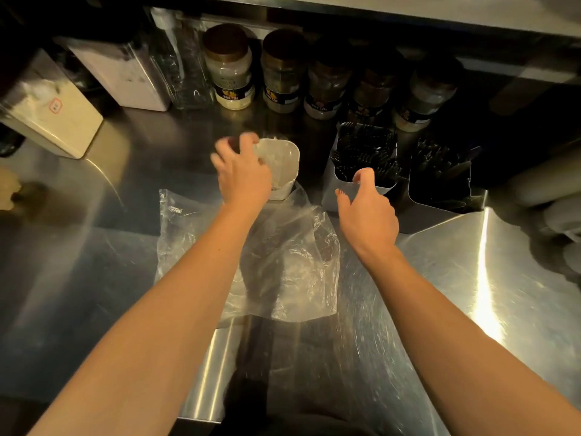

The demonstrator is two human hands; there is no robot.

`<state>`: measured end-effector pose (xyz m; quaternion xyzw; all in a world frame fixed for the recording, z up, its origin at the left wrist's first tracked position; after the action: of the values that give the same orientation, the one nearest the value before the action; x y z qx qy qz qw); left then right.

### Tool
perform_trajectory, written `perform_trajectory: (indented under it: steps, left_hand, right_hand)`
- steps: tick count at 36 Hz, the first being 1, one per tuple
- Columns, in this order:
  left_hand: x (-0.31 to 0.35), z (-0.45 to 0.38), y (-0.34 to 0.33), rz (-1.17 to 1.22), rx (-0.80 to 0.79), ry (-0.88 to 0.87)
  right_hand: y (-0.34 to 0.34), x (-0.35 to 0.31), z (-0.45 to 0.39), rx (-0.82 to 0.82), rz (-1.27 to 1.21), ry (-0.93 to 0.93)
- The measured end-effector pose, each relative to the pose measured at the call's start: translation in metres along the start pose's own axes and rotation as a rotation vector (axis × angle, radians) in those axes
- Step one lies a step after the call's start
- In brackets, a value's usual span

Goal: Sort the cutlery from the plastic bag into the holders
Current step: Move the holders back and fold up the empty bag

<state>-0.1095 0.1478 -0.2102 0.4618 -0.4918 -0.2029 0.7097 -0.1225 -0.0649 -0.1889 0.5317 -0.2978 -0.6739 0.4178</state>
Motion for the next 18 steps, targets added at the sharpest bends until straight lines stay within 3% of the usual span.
perform_trajectory:
  steps: [4,11,18]
  left_hand:
    - [-0.017,0.001,-0.009,0.085,-0.320,0.117]
    - [-0.008,-0.004,0.007,0.266,-0.265,0.104]
    - [0.038,0.005,0.093,0.256,-0.152,-0.093]
  right_hand:
    - [-0.002,0.000,-0.008,0.004,0.119,0.003]
    - [0.016,-0.006,-0.008,0.042,0.210,0.084]
    - [0.066,-0.041,0.025,0.165,0.147,0.249]
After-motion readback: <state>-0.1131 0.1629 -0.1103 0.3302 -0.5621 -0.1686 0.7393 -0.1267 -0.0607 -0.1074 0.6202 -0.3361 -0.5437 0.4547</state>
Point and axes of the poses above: each hand's wrist, its own z-axis away from the middle knuckle, its own y-axis out of the back of the hand, x = y × z, the point moved 2 cm from there along -z, towards the middle knuckle, and after that the axes turned 9 degrees about -x, right-handed, at the moved point
